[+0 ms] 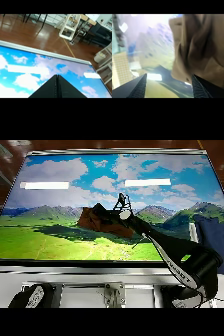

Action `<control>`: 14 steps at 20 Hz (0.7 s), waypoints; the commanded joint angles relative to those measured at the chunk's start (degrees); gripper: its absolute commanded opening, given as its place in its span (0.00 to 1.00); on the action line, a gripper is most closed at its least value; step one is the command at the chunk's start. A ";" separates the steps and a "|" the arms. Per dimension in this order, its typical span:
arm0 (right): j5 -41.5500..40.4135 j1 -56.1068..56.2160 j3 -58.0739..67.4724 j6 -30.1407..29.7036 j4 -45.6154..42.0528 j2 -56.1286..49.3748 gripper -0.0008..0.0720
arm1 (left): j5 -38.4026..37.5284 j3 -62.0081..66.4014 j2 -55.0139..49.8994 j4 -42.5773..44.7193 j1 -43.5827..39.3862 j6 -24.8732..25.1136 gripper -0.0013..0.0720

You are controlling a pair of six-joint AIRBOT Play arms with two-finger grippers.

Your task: Fold the shirts.

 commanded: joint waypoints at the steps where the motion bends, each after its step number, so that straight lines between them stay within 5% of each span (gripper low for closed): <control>1: -0.13 -1.09 1.77 -6.64 2.78 0.44 0.92 | -2.67 -3.28 0.31 0.00 0.22 0.44 0.07; 3: 8.26 -4.46 1.73 -11.39 -2.23 3.17 0.91 | -2.89 -4.83 0.28 0.07 0.31 1.60 0.07; 6: 30.08 -12.72 1.75 -6.32 -28.30 8.09 0.70 | -2.91 -5.14 0.31 2.84 0.31 2.54 0.07; 8: 44.74 -18.62 1.70 4.35 -48.35 10.82 0.76 | -3.17 -5.16 0.28 5.53 0.31 2.54 0.07; 9: 50.90 -21.20 1.57 8.44 -55.25 11.26 0.94 | -3.26 -5.16 0.28 6.67 0.31 2.54 0.07; 11: 56.76 -25.68 0.55 9.73 -57.13 10.97 0.94 | -3.30 -5.16 0.24 9.07 0.31 2.54 0.07; 14: 52.28 -28.83 -3.65 9.60 -52.33 10.97 0.94 | -3.48 -5.18 0.17 12.44 0.31 2.51 0.07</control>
